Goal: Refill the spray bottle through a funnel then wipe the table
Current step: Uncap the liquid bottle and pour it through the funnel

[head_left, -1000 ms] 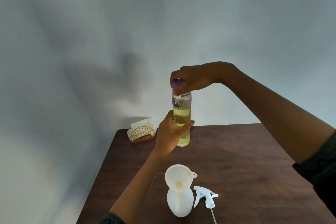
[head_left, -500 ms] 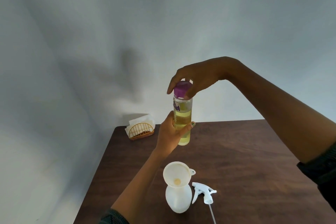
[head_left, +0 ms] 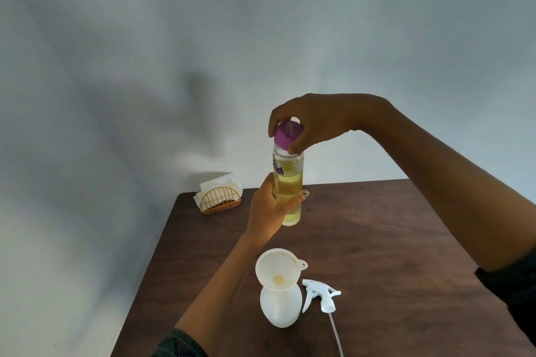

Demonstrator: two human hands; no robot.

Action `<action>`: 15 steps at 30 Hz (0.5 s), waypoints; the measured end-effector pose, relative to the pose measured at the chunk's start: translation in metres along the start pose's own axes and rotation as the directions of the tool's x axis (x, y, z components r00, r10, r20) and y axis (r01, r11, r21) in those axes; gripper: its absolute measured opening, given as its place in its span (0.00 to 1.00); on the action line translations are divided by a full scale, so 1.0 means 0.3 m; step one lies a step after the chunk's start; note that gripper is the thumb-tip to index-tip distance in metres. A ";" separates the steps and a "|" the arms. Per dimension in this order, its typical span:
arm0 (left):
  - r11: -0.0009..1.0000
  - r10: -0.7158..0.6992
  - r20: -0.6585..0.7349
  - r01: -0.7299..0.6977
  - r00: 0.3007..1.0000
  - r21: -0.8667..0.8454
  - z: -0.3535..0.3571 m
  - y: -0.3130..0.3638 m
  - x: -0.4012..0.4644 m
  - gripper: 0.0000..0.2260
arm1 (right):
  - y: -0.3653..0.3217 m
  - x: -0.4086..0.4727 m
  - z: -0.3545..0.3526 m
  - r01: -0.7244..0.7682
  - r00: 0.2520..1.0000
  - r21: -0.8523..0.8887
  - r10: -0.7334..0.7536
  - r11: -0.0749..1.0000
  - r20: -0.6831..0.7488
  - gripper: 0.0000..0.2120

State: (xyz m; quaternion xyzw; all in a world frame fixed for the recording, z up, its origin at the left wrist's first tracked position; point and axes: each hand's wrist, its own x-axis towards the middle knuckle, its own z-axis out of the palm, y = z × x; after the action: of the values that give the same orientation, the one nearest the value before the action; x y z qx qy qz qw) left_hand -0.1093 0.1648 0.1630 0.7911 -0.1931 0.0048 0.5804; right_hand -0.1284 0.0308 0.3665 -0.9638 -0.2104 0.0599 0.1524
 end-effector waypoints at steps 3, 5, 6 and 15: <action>1.000 -0.002 0.006 0.002 1.000 -0.004 0.003 -0.006 0.002 0.18 | 0.025 -0.017 0.003 -0.016 0.998 0.109 0.023 0.994 -0.064 0.17; 1.000 -0.001 0.011 0.001 1.000 -0.014 0.002 -0.013 0.003 0.17 | 0.049 -0.035 0.013 -0.017 0.992 0.255 0.047 0.967 -0.113 0.17; 1.000 0.000 0.011 0.000 1.000 -0.017 0.000 -0.017 0.005 0.17 | 0.062 -0.048 0.020 -0.013 0.989 0.346 0.064 0.938 -0.136 0.17; 0.999 -0.008 -0.021 0.007 1.000 -0.044 0.000 -0.070 0.005 0.18 | 0.276 -0.177 0.373 0.090 0.788 0.802 0.451 0.591 -0.420 0.15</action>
State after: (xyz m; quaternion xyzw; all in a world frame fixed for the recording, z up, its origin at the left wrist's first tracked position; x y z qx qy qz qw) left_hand -0.1013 0.1695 0.1442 0.7787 -0.1841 0.0069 0.5998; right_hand -0.1644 -0.0332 0.2370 -0.7810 0.0009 -0.1372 0.6093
